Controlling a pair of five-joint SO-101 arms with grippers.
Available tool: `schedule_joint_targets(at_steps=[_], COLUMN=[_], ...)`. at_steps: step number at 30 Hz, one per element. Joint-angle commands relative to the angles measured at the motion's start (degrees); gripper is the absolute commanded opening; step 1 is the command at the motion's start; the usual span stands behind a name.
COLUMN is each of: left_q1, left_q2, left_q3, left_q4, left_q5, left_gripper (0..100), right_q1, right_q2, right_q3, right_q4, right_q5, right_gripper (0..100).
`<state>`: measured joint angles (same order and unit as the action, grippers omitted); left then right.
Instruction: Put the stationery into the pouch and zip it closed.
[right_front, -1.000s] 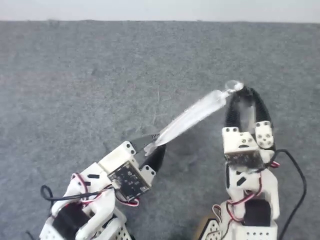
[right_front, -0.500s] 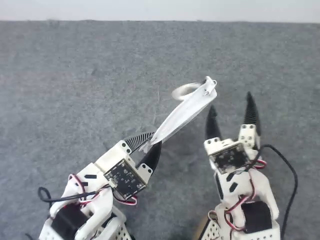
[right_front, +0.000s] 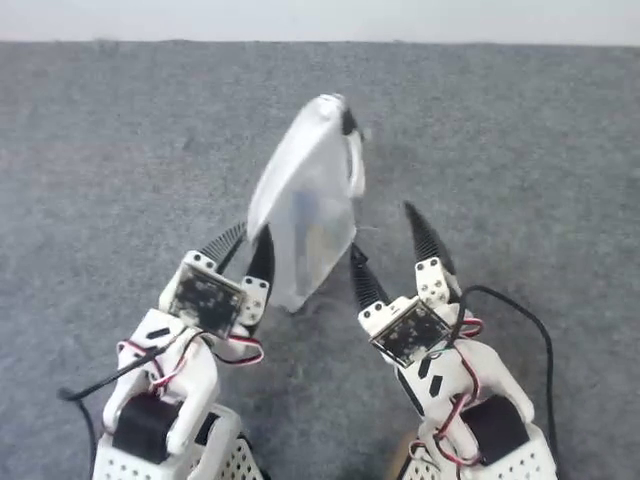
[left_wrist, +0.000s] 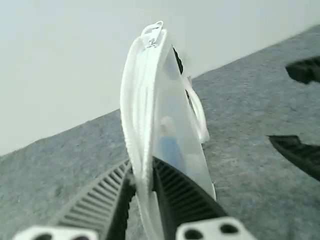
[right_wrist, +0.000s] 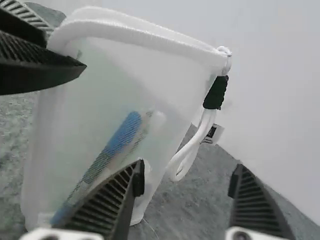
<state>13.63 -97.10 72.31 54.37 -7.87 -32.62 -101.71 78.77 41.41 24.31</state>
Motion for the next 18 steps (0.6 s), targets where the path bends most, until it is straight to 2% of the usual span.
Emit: schedule_joint_targets(at_steps=[1, 5, 18], left_q1=[-3.43, -5.54, -10.73], left_q2=[-1.14, -1.14, -1.14], left_q3=[-0.66, -0.66, -0.75], left_q4=[-2.20, -2.29, -2.37], left_q5=[2.99, 5.89, 10.29], left_gripper=[6, 10, 11], right_q1=[-0.84, -0.66, -0.57], right_q2=[-0.40, -0.31, -0.31], right_q3=[-0.44, 0.53, 4.13], right_q4=[-0.48, -1.89, -6.64], right_q5=[-2.46, -2.90, -2.90], right_gripper=[15.8, 13.4, 12.9])
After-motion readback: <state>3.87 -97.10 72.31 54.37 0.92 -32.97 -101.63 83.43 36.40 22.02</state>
